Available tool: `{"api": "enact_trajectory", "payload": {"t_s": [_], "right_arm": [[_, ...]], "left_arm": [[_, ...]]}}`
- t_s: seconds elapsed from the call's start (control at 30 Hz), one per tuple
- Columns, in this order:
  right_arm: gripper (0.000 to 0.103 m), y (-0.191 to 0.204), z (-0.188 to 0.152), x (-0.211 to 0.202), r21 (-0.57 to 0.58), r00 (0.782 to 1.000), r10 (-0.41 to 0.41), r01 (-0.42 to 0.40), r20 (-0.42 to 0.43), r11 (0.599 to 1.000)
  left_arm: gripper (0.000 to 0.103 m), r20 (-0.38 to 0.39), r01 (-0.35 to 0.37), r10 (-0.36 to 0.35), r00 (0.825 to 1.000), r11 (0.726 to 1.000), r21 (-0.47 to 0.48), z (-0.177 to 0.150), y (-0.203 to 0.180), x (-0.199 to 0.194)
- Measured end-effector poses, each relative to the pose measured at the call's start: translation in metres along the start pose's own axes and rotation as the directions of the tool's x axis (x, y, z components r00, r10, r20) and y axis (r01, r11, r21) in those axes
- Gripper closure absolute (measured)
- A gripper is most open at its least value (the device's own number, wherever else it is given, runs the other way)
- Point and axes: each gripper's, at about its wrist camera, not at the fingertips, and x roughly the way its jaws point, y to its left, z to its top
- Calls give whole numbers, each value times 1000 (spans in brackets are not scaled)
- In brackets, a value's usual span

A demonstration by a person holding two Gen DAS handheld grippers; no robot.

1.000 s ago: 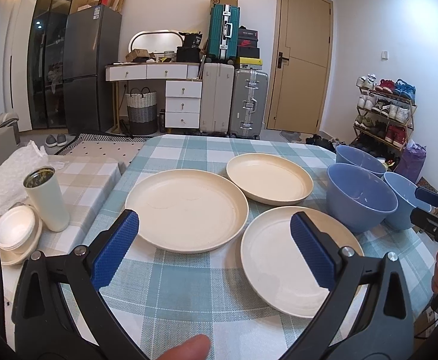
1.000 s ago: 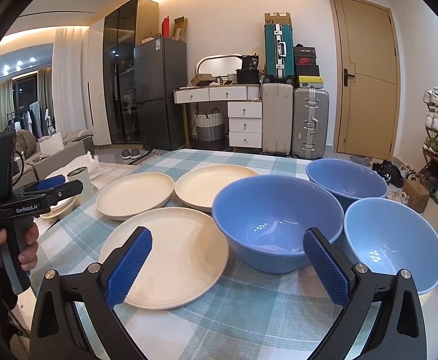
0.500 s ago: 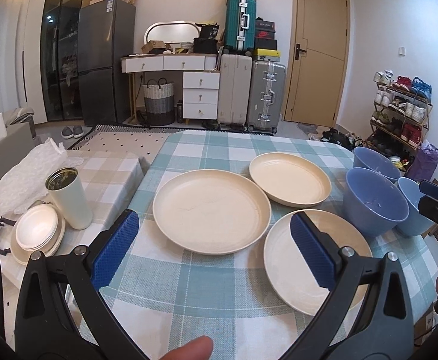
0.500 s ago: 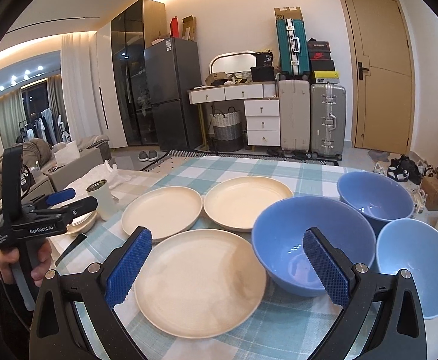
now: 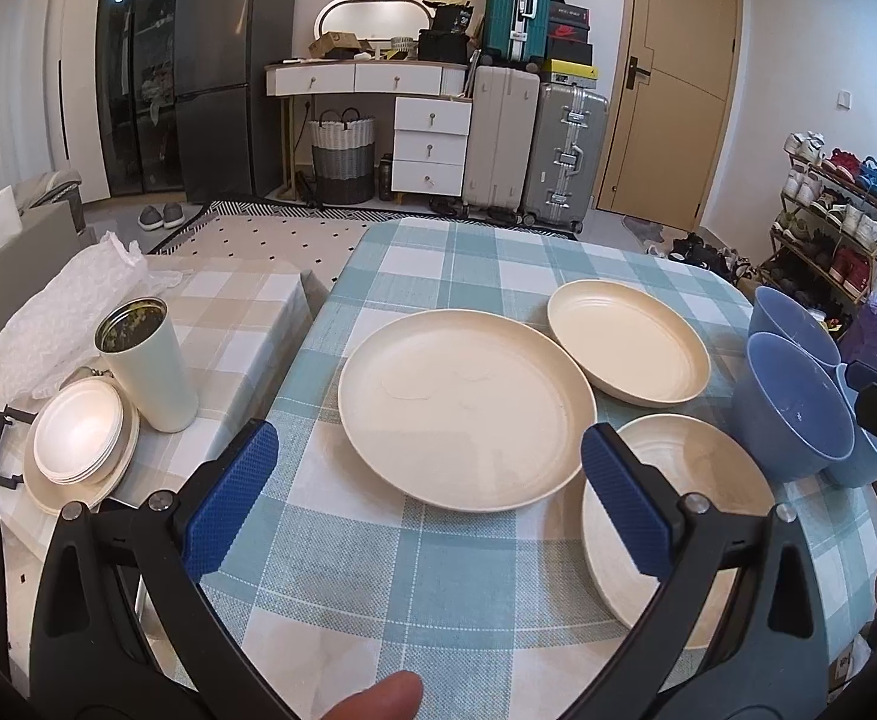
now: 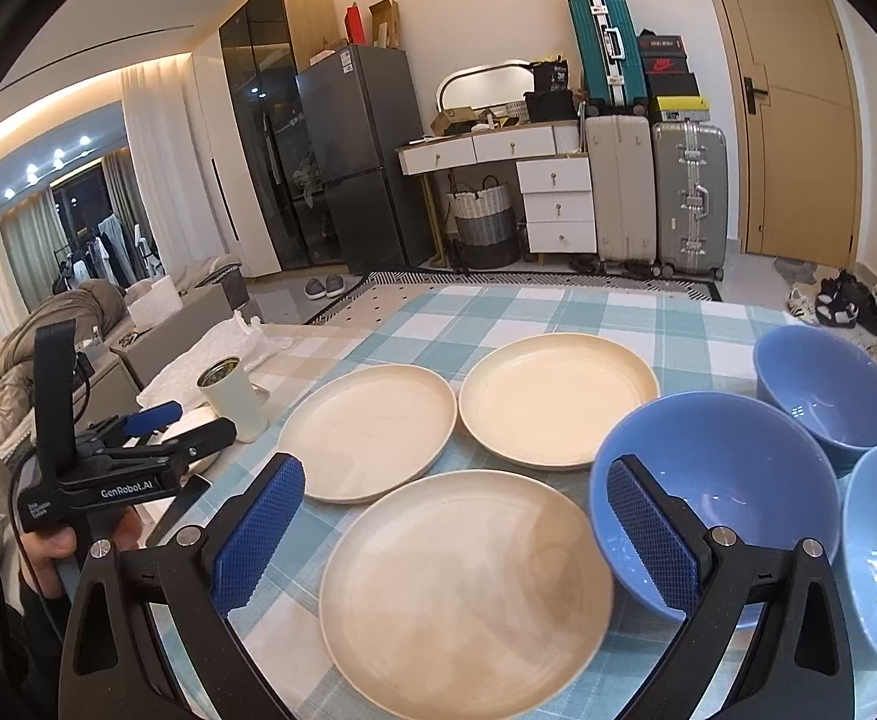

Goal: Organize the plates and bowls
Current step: 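Move the left tool toward a cream plate rim while the right tool approaches another plate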

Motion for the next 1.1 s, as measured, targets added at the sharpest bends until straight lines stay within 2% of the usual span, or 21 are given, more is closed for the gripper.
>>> {"api": "enact_trajectory", "payload": {"t_s": [0.33, 0.67, 0.9, 1.1], "right_arm": [[0, 3, 16, 37, 57, 995, 53, -48, -89, 997], [0, 10, 27, 78, 55, 988, 38, -30, -148, 998], [0, 11, 27, 104, 52, 980, 34, -24, -195, 998], [0, 13, 29, 122, 51, 974, 39, -28, -225, 998]], "left_arm": [[2, -38, 11, -11, 999, 1000, -19, 13, 11, 30], [3, -79, 26, -30, 996, 999, -44, 22, 23, 57], [8, -119, 37, -42, 992, 998, -42, 23, 26, 77], [8, -144, 22, -29, 989, 999, -45, 23, 31, 91]]}}
